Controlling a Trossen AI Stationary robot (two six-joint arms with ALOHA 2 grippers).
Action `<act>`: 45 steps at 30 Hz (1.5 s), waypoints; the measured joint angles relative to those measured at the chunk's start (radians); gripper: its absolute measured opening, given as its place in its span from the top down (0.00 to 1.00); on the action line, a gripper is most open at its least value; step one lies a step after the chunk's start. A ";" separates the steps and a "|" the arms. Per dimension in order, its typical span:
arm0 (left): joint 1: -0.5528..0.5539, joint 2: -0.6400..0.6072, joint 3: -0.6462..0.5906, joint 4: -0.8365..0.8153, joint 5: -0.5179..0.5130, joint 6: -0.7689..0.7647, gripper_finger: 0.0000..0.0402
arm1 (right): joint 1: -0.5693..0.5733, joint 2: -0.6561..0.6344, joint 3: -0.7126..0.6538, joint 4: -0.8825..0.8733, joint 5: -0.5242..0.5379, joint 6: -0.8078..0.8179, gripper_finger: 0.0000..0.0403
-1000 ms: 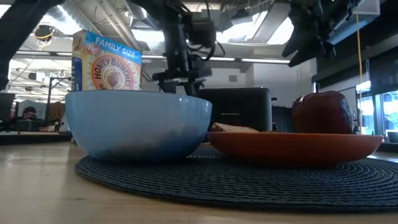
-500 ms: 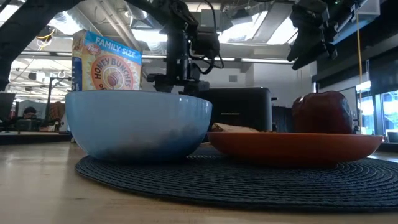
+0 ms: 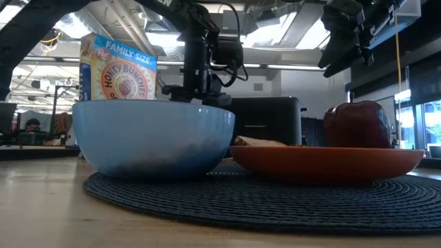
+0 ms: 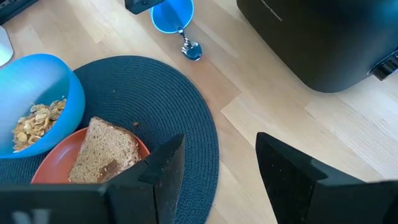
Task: Arrange a breakfast setting
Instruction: Adjust the blue cup
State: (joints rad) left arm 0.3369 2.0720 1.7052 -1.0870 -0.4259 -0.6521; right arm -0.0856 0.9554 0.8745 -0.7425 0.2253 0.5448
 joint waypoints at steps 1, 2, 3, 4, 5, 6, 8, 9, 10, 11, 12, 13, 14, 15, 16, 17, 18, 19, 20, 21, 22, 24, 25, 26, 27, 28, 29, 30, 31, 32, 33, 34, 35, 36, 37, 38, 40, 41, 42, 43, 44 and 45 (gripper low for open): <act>-0.002 0.000 -0.003 0.001 0.000 0.000 0.38 | 0.000 0.000 0.000 0.000 0.000 0.000 0.53; -0.003 0.000 -0.007 0.001 0.000 0.000 0.38 | 0.000 0.000 0.000 0.000 0.000 0.000 0.53; -0.004 0.000 -0.008 0.001 0.000 0.000 0.38 | 0.000 0.000 0.000 0.000 0.000 0.000 0.53; -0.005 0.000 -0.009 0.003 0.001 0.000 0.38 | 0.000 0.000 0.000 0.000 0.000 0.000 0.53; -0.006 0.000 -0.011 0.007 0.001 0.000 0.38 | 0.000 0.000 0.000 0.000 0.000 0.000 0.53; -0.006 -0.001 -0.016 0.013 0.001 0.000 0.38 | 0.000 0.000 0.000 0.000 0.001 0.000 0.53; -0.006 -0.001 -0.036 0.025 0.001 -0.001 0.38 | 0.000 0.000 0.000 0.000 0.001 0.000 0.53; -0.006 -0.001 -0.049 0.032 0.001 -0.004 0.38 | 0.000 0.000 0.000 0.000 0.001 0.000 0.53; -0.006 0.000 -0.060 0.034 0.002 -0.013 0.39 | 0.000 0.000 0.000 0.000 0.001 0.000 0.53; -0.006 0.000 -0.068 0.033 0.002 -0.024 0.39 | 0.000 0.000 0.000 0.000 0.001 0.000 0.53; -0.005 -0.001 -0.077 0.033 0.001 -0.028 0.40 | 0.000 0.000 0.000 0.000 0.001 0.000 0.53; -0.005 -0.001 -0.086 0.033 -0.002 -0.033 0.42 | 0.000 0.000 0.000 0.000 0.001 0.000 0.53; -0.006 -0.001 -0.093 0.034 -0.001 -0.037 0.43 | 0.000 0.000 0.000 0.000 0.001 0.000 0.53; -0.006 -0.001 -0.099 0.032 0.000 -0.043 0.45 | 0.000 0.000 0.000 0.000 0.002 0.000 0.53; -0.008 -0.001 -0.104 0.032 0.000 -0.048 0.47 | 0.000 0.000 0.000 0.000 0.002 0.000 0.53; -0.008 -0.001 -0.107 0.032 0.001 -0.052 0.50 | 0.000 0.000 0.000 0.000 0.002 0.000 0.53; -0.010 -0.001 -0.109 0.033 0.001 -0.054 0.52 | 0.000 0.000 0.000 0.000 0.002 0.000 0.53; -0.010 -0.001 -0.109 0.033 0.001 -0.055 0.55 | 0.000 0.000 0.000 0.000 0.003 0.000 0.53; -0.012 -0.001 -0.109 0.033 0.001 -0.055 0.58 | 0.000 0.000 0.000 0.000 0.004 0.000 0.53; -0.014 -0.001 -0.109 0.033 0.001 -0.056 0.61 | 0.000 0.000 0.000 0.000 0.011 0.000 0.53; -0.017 -0.001 -0.109 0.033 0.001 -0.056 0.64 | 0.000 0.000 0.000 0.000 0.016 0.000 0.53; -0.019 -0.001 -0.109 0.032 -0.002 -0.055 0.70 | 0.000 0.000 0.000 0.000 0.019 0.000 0.53; -0.021 -0.001 -0.109 0.032 -0.005 -0.055 0.74 | 0.000 0.000 0.000 0.000 0.019 0.000 0.53; -0.023 -0.001 -0.109 0.030 -0.010 -0.054 0.77 | 0.000 0.000 0.000 0.000 0.019 0.000 0.53; -0.025 -0.002 -0.109 0.028 -0.016 -0.051 0.80 | 0.000 0.000 0.000 0.000 0.019 0.000 0.53; -0.026 -0.003 -0.109 0.025 -0.023 -0.049 0.83 | 0.000 0.000 0.000 0.000 0.018 0.001 0.53; -0.027 -0.003 -0.108 0.023 -0.027 -0.047 0.86 | 0.000 0.000 0.000 0.000 0.018 0.001 0.53; -0.028 -0.004 -0.107 0.022 -0.028 -0.044 0.88 | 0.000 0.000 0.000 0.000 0.019 0.000 0.53; -0.029 -0.006 -0.107 0.021 -0.028 -0.044 0.90 | 0.000 0.000 0.000 0.000 0.018 0.000 0.53; -0.030 -0.009 -0.107 0.022 -0.022 -0.046 0.92 | 0.000 0.000 0.000 0.000 0.019 0.000 0.53; -0.033 -0.010 -0.108 0.027 -0.007 -0.051 0.93 | 0.000 0.000 0.000 0.000 0.018 0.000 0.53; -0.036 -0.012 -0.108 0.032 0.003 -0.057 0.94 | 0.000 0.000 0.000 0.000 0.018 0.000 0.53; -0.038 -0.013 -0.107 0.034 0.010 -0.064 0.95 | 0.000 0.000 0.000 0.000 0.018 0.001 0.53; -0.042 -0.016 -0.105 0.033 0.010 -0.074 0.95 | 0.000 0.000 0.000 0.000 0.018 0.001 0.53; -0.045 -0.019 -0.099 0.033 0.009 -0.082 0.95 | 0.000 0.000 0.000 0.000 0.018 0.000 0.53; -0.047 -0.024 -0.091 0.035 0.009 -0.085 0.96 | 0.000 0.000 0.000 0.000 0.019 0.000 0.53; -0.053 -0.027 -0.073 0.035 0.005 -0.086 0.96 | 0.000 0.000 0.000 0.000 0.028 0.000 0.53; -0.056 -0.027 -0.064 0.032 0.005 -0.085 0.96 | 0.000 0.000 0.000 0.000 0.035 0.000 0.53; -0.060 -0.027 -0.055 0.026 0.003 -0.084 0.96 | 0.000 0.000 0.000 0.000 0.037 0.000 0.53; -0.065 -0.027 -0.046 0.021 0.000 -0.083 0.97 | 0.000 0.000 0.000 0.000 0.037 0.000 0.53; -0.071 -0.027 -0.034 0.016 -0.003 -0.082 0.97 | 0.000 0.000 0.000 0.000 0.037 0.000 0.53; -0.075 -0.027 -0.020 0.011 -0.008 -0.082 0.99 | 0.000 0.000 0.000 0.000 0.037 0.000 0.53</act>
State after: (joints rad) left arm 0.2623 2.0449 1.6852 -1.0758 -0.4338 -0.7342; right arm -0.0860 0.9550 0.8745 -0.7425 0.2622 0.5449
